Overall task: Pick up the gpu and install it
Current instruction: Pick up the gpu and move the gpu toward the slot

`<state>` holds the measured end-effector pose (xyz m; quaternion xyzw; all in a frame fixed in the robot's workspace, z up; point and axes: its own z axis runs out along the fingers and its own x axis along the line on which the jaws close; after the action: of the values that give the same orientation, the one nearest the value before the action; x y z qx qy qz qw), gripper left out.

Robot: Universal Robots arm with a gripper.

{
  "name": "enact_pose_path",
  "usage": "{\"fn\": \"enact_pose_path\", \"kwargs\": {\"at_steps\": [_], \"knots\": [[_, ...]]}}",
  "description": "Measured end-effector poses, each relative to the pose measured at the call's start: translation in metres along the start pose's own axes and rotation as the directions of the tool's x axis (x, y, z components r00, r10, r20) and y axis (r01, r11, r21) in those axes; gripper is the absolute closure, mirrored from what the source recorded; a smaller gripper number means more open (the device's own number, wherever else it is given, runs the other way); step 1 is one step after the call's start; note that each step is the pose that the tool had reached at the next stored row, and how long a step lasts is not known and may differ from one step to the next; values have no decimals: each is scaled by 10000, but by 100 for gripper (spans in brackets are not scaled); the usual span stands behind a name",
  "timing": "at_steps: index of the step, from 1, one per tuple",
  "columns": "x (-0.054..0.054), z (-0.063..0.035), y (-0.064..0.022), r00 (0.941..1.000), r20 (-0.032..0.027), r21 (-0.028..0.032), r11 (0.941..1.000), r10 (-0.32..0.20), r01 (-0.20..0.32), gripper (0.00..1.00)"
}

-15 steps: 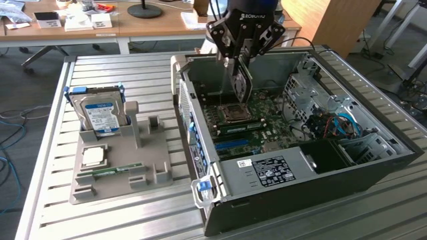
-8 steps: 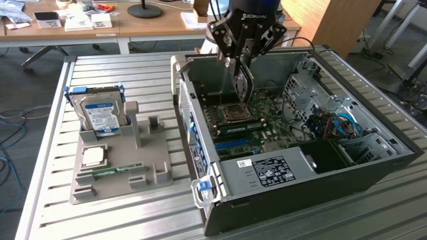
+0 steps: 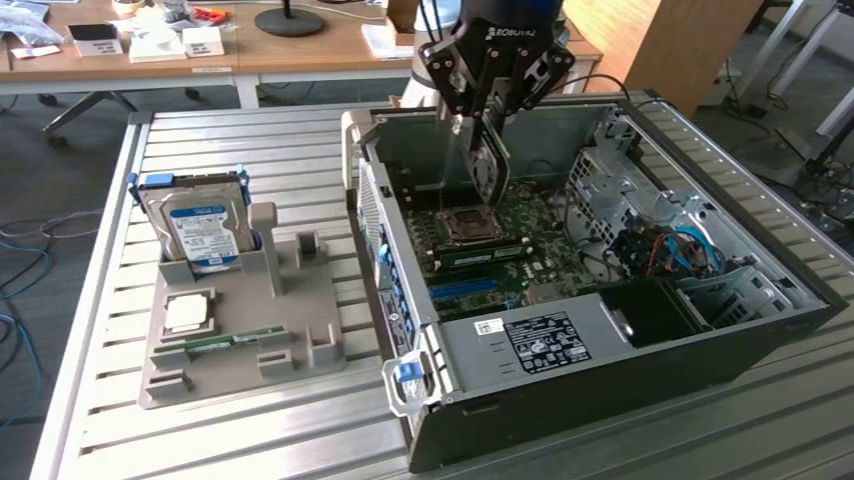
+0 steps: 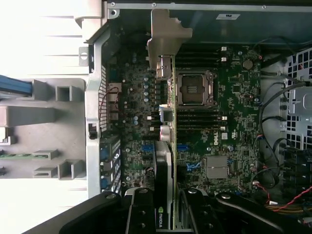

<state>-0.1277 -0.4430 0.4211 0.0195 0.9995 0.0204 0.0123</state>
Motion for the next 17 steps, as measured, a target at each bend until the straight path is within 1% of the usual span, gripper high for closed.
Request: {"fn": "enact_pose_path", "kwargs": {"at_steps": [17], "knots": [[-159, 4, 5, 10000, 0, 0, 10000, -1, 1, 73]]}}
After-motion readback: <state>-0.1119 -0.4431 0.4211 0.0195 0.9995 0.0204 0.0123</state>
